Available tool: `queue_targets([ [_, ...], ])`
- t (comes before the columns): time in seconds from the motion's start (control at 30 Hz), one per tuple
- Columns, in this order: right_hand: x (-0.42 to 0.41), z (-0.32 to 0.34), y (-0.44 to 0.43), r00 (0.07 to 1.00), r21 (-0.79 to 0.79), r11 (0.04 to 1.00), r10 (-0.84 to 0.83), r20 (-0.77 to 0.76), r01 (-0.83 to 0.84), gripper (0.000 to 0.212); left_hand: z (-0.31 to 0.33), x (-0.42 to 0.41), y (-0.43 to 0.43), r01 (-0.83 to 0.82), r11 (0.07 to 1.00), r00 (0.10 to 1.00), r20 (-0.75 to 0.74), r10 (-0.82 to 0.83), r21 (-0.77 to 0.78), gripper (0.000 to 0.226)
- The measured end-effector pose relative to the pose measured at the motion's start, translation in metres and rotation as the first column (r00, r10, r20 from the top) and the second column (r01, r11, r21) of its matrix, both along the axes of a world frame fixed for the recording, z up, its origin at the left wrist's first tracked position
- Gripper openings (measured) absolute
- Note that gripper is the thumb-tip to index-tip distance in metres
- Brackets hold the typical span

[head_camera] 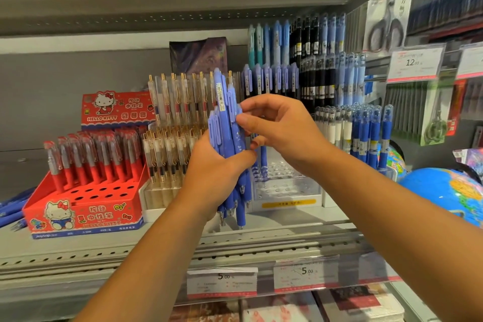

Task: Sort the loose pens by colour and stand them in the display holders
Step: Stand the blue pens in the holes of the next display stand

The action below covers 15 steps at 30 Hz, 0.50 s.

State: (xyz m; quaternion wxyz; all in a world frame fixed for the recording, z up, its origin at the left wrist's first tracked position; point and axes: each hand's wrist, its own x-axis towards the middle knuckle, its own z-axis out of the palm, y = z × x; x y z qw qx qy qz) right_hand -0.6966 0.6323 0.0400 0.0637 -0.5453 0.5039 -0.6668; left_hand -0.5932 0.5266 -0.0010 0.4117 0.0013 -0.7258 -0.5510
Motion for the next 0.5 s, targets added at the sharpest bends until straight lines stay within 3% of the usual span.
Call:
queue_targets([
  [0.2,-0.008,0.003,0.004,0.979,0.085,0.988,0.111,0.168,-0.127,0.013,-0.002,-0.001,-0.001,0.012,1.000,0.999,0.041,-0.012,0.007,0.036],
  [0.3,-0.012,0.003,0.009,0.964,0.060,0.987,0.130,0.233,-0.147,0.008,-0.001,-0.001,-0.001,0.008,0.999,0.999,0.038,-0.009,0.031,0.027],
  [0.43,-0.022,0.007,0.012,0.951,0.001,1.000,-0.007,0.309,0.007,0.018,-0.002,-0.001,-0.003,-0.011,0.997,1.000,0.016,0.010,0.071,0.021],
  [0.5,-0.026,0.010,0.012,0.954,-0.003,0.988,-0.150,0.260,0.156,0.025,-0.002,-0.002,-0.003,-0.022,0.997,1.000,0.010,0.022,0.074,0.021],
])
